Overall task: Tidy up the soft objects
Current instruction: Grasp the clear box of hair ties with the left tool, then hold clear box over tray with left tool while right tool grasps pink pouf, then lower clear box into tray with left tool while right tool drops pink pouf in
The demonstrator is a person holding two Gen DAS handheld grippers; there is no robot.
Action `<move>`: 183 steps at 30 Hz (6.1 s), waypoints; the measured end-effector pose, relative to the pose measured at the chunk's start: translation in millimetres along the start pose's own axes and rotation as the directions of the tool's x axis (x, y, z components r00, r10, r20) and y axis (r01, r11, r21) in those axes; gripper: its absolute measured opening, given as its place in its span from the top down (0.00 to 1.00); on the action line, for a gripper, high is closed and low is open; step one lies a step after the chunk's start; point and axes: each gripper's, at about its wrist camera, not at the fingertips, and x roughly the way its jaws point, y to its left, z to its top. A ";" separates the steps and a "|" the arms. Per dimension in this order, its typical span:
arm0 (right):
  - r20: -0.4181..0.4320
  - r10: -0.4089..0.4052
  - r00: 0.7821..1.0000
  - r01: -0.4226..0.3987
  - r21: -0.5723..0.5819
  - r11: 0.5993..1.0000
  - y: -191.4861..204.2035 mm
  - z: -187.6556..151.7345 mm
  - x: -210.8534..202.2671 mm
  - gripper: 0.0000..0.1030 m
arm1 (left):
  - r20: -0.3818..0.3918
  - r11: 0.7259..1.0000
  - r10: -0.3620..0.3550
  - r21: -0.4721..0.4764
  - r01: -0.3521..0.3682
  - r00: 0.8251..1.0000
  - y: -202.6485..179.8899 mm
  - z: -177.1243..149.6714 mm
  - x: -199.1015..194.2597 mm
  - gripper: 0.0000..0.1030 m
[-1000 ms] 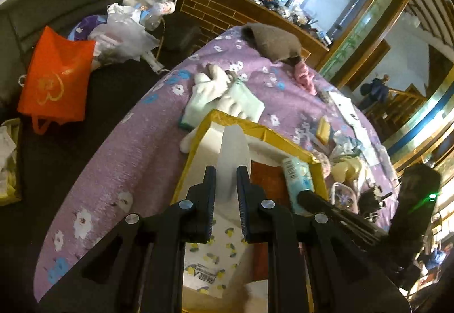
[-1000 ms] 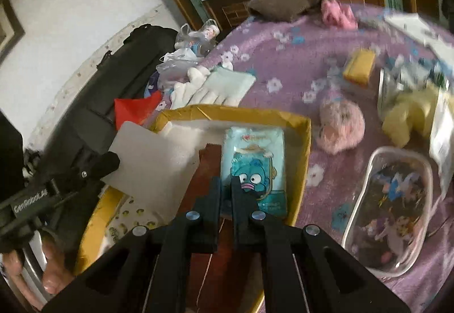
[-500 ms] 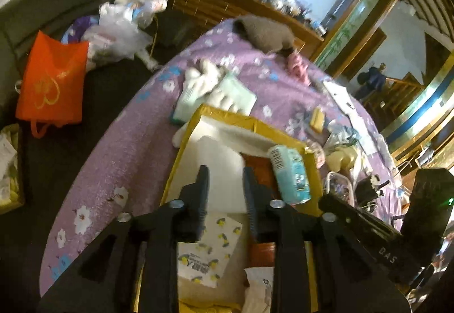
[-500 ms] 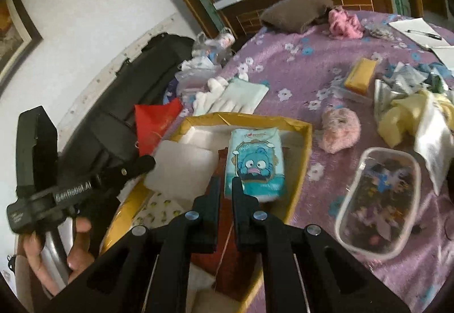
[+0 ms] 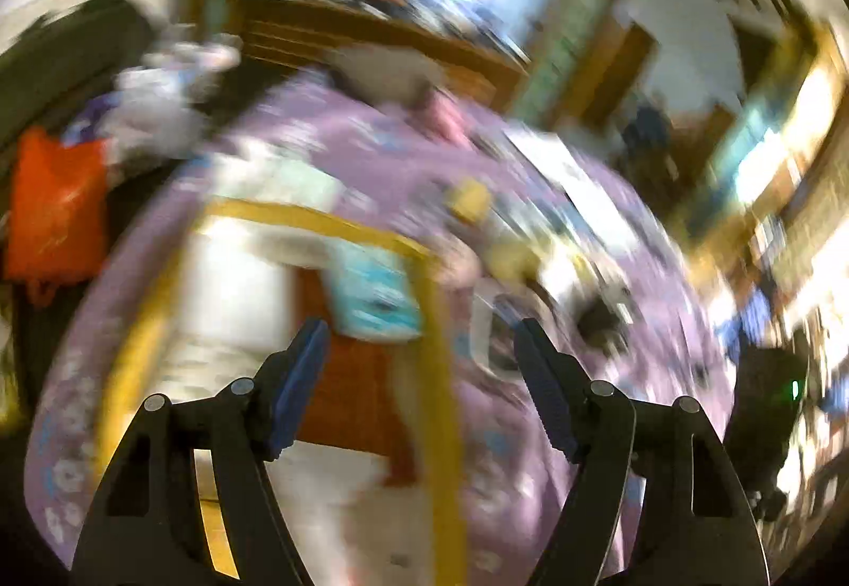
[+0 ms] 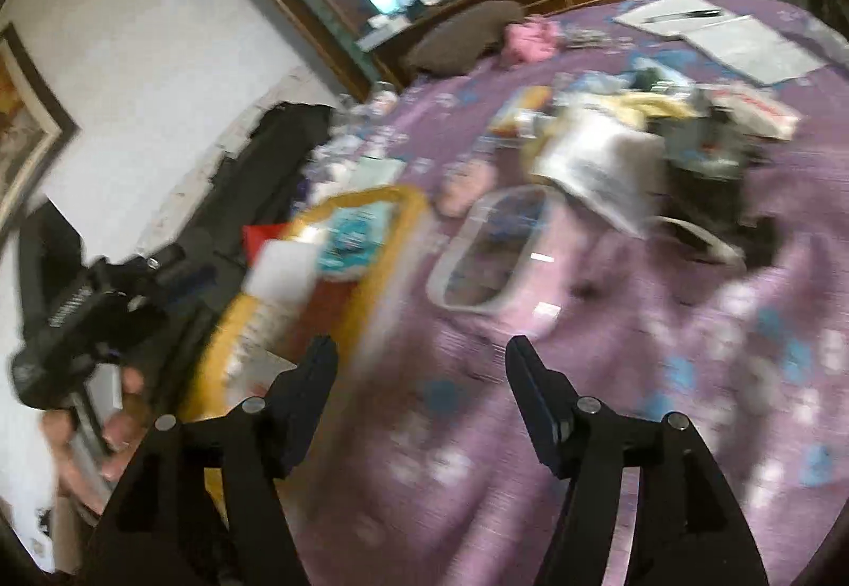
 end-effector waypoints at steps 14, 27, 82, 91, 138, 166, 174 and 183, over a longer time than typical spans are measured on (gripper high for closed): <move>-0.002 -0.012 1.000 0.012 0.222 0.975 -67.0 -28.3 -9.9 0.35 | -0.315 0.991 0.049 0.135 -0.006 0.948 -72.9 9.7 130.0 0.29; 0.016 -0.010 1.000 0.008 0.127 0.992 -57.7 -32.1 -10.3 0.24 | -0.359 0.985 0.106 0.163 -0.050 0.927 -82.6 5.3 165.4 0.28; 0.068 0.235 0.970 -0.216 -0.215 0.952 100.8 63.0 16.7 1.00 | 0.048 0.975 0.158 -0.169 -0.148 0.986 99.3 17.2 -35.4 0.29; 0.032 0.071 0.997 -0.061 -0.243 0.968 71.6 52.7 45.2 0.93 | -0.001 0.978 0.139 -0.155 -0.137 0.990 96.7 7.3 -19.0 0.29; 0.071 0.193 0.979 -0.175 -0.201 0.964 71.2 74.6 74.6 0.74 | -0.013 0.966 0.217 -0.140 -0.217 0.976 96.0 15.3 -6.5 0.29; -0.110 0.210 0.971 -0.234 -0.301 0.925 104.8 39.1 109.4 0.35 | -0.155 0.979 0.051 -0.187 -0.080 0.987 131.0 30.3 47.9 0.28; -0.099 0.292 0.951 -0.308 -0.303 0.902 106.3 40.0 94.6 0.31 | -0.009 0.973 0.054 -0.225 -0.054 0.999 123.0 21.3 9.8 0.28; -0.129 0.322 0.938 -0.346 -0.275 0.897 102.7 37.9 87.8 0.31 | -0.102 0.984 0.097 -0.138 -0.111 0.990 102.5 11.6 11.6 0.26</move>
